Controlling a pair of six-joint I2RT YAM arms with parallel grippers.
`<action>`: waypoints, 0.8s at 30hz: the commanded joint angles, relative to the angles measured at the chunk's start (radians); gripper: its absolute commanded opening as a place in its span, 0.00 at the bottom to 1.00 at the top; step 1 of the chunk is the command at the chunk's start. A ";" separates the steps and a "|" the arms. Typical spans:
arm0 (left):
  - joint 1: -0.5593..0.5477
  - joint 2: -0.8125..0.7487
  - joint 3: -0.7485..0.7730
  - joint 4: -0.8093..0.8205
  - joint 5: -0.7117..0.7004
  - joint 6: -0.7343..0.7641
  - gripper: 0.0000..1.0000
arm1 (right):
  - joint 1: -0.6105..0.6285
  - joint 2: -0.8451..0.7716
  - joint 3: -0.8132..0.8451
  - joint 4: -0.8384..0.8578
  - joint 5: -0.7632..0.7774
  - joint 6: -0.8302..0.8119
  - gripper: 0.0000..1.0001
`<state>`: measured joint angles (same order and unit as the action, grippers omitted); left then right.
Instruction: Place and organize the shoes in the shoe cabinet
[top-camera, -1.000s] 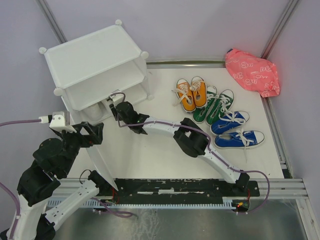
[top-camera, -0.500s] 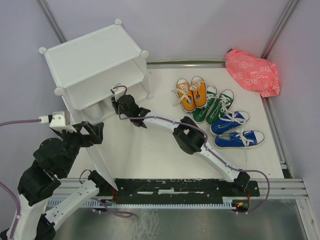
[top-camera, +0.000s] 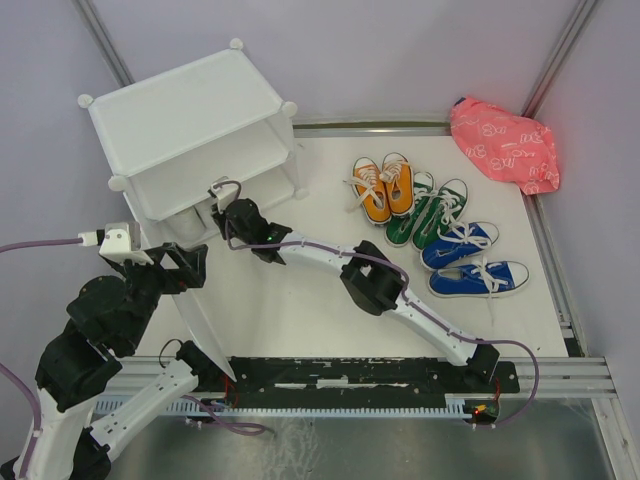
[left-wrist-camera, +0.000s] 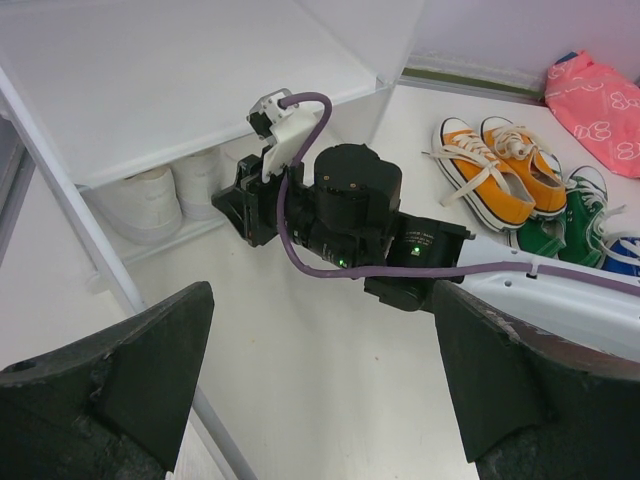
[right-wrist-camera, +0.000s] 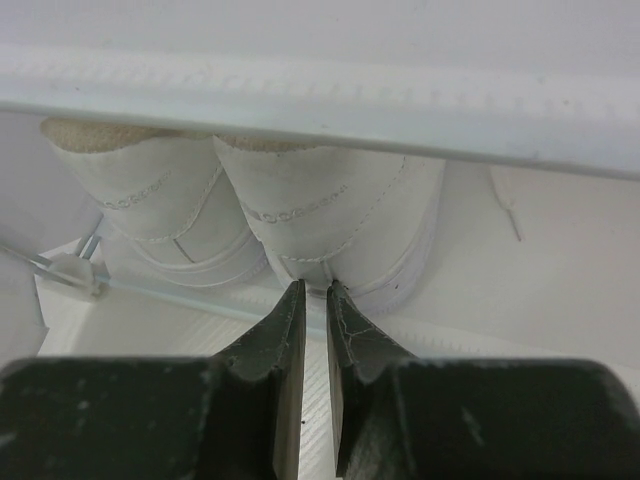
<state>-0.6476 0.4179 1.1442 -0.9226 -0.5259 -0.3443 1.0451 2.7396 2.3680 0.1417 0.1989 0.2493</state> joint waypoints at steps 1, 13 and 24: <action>0.002 -0.003 -0.026 -0.120 -0.025 -0.056 0.97 | 0.044 0.010 0.078 0.086 -0.107 0.038 0.20; 0.002 0.003 -0.032 -0.114 -0.018 -0.058 0.97 | 0.053 -0.080 -0.094 0.116 -0.074 0.061 0.54; 0.002 0.007 -0.021 -0.099 -0.011 -0.055 0.98 | 0.046 -0.514 -0.533 -0.023 0.161 0.016 0.83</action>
<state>-0.6476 0.4141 1.1347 -0.9073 -0.5255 -0.3443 1.1042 2.4916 1.9308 0.1833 0.2176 0.2749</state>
